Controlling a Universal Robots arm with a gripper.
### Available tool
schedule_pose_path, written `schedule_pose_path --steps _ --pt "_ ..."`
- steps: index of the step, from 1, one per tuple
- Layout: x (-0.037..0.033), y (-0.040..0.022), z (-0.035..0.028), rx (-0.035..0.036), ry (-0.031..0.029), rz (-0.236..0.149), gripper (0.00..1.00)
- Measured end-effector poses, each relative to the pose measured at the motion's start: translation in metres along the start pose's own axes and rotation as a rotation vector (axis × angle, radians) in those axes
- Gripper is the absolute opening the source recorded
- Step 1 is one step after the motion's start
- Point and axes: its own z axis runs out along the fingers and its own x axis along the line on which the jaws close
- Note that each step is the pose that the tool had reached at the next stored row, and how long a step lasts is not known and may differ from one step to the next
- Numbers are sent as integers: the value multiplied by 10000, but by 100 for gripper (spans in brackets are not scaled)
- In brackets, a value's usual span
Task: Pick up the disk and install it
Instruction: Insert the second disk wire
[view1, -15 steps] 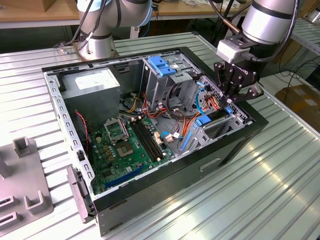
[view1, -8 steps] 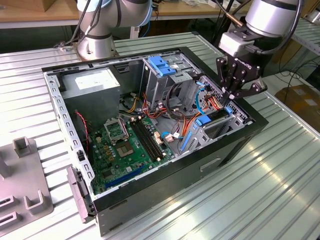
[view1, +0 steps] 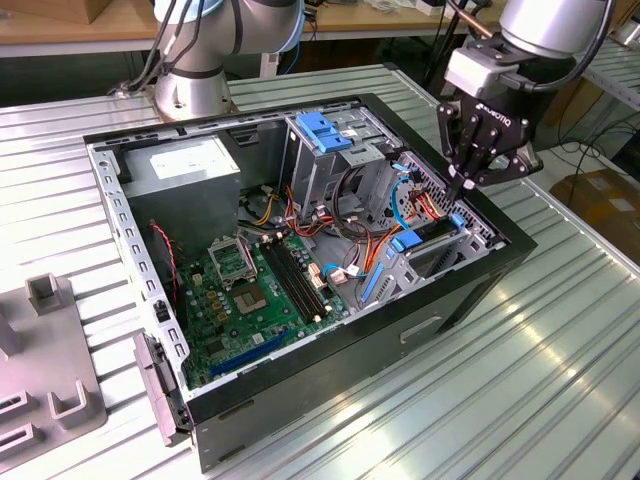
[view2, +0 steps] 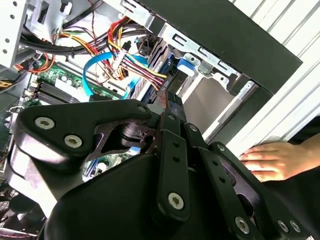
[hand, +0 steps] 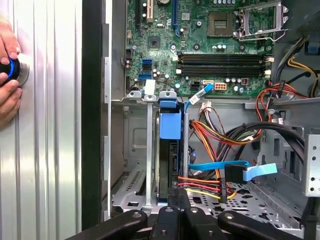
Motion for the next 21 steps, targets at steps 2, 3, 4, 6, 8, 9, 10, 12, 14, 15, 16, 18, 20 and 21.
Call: schedule_pose_path --steps 2,3,4,6,8,9,10,12,14,15,16,18,20,21 --pt "-1 55 -2 -2 -7 -1 11" --pt "-6 233 -60 -2 -14 -1 11" --pt "-12 251 -226 -1 -12 0 11" --pt "-51 283 -277 -16 257 -7 11" --pt "-107 291 -280 -26 392 -11 11" --pt "-155 299 -283 -31 474 -13 11" --pt "-192 305 -284 -33 499 -14 11" --pt "-234 315 -282 -35 505 -16 11" --pt "-293 342 -260 -31 513 -19 11" --pt "-335 343 -258 -19 554 -19 11" --pt "-366 343 -255 -11 582 -19 11" --pt "-429 342 -242 6 608 -17 11" --pt "-463 342 -225 35 619 -15 11" --pt "-471 343 -216 52 619 -14 11"
